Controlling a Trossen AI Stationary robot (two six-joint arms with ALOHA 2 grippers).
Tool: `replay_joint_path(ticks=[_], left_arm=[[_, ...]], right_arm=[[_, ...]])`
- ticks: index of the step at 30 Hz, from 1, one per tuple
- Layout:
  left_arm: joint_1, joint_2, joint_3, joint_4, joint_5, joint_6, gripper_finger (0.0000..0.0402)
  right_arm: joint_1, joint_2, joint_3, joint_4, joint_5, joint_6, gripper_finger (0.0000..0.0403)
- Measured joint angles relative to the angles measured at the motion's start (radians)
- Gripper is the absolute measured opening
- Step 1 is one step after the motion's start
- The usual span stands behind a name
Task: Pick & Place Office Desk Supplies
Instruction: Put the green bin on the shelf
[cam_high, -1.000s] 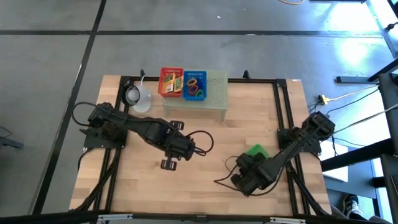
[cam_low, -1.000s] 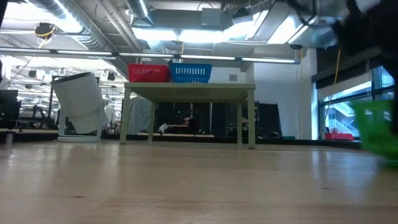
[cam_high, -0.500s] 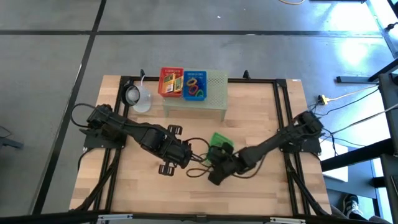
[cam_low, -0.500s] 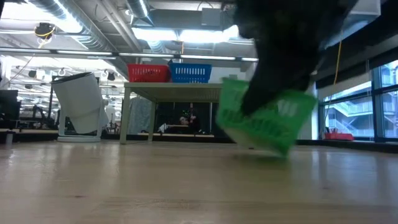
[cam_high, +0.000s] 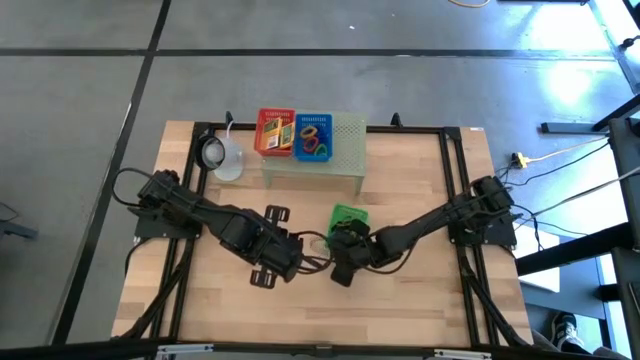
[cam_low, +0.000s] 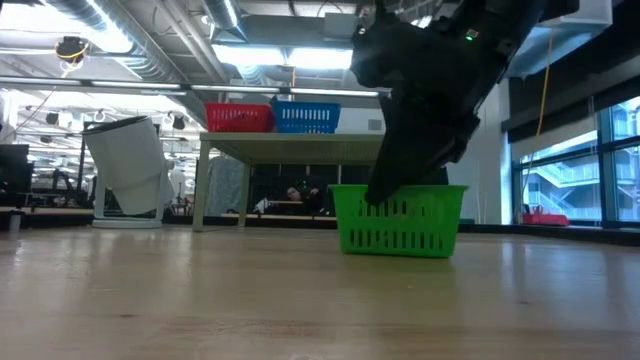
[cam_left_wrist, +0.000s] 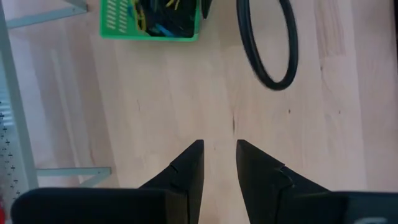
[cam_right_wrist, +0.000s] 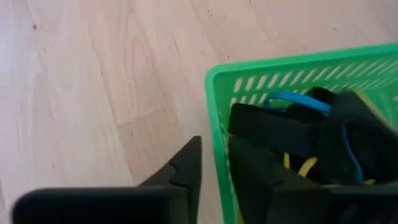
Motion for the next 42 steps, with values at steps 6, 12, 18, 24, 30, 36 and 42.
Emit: replay_joint_path(ticks=[6, 12, 18, 24, 30, 36, 42], left_arm=[[-0.006, 0.0, 0.0, 0.0, -0.001, -0.019, 0.0086], [-0.005, 0.0, 0.0, 0.0, -0.001, -0.018, 0.0086], [-0.005, 0.0, 0.0, 0.001, -0.024, -0.022, 0.0086], [-0.005, 0.0, 0.0, 0.006, -0.085, -0.025, 0.0086], [0.009, 0.0, 0.0, 0.044, -0.098, -0.021, 0.0086], [0.047, 0.0, 0.0, 0.127, -0.099, 0.036, 0.0086], [0.097, 0.0, 0.0, 0.193, -0.099, 0.081, 0.0086]], right_arm=[[-0.002, -0.018, -0.001, -0.013, -0.066, -0.019, 0.0134], [0.028, -0.115, -0.001, -0.12, -0.1, -0.06, 0.0152], [0.136, -0.222, -0.001, -0.197, -0.077, -0.262, 0.015], [0.236, -0.355, -0.101, -0.207, 0.069, -0.281, 0.0147], [0.275, -0.606, -0.374, -0.109, 0.196, -0.114, 0.0146], [0.262, -0.849, -0.631, 0.137, 0.129, -0.158, 0.0146], [0.254, -1.051, -0.811, 0.28, 0.106, -0.253, 0.0146]])
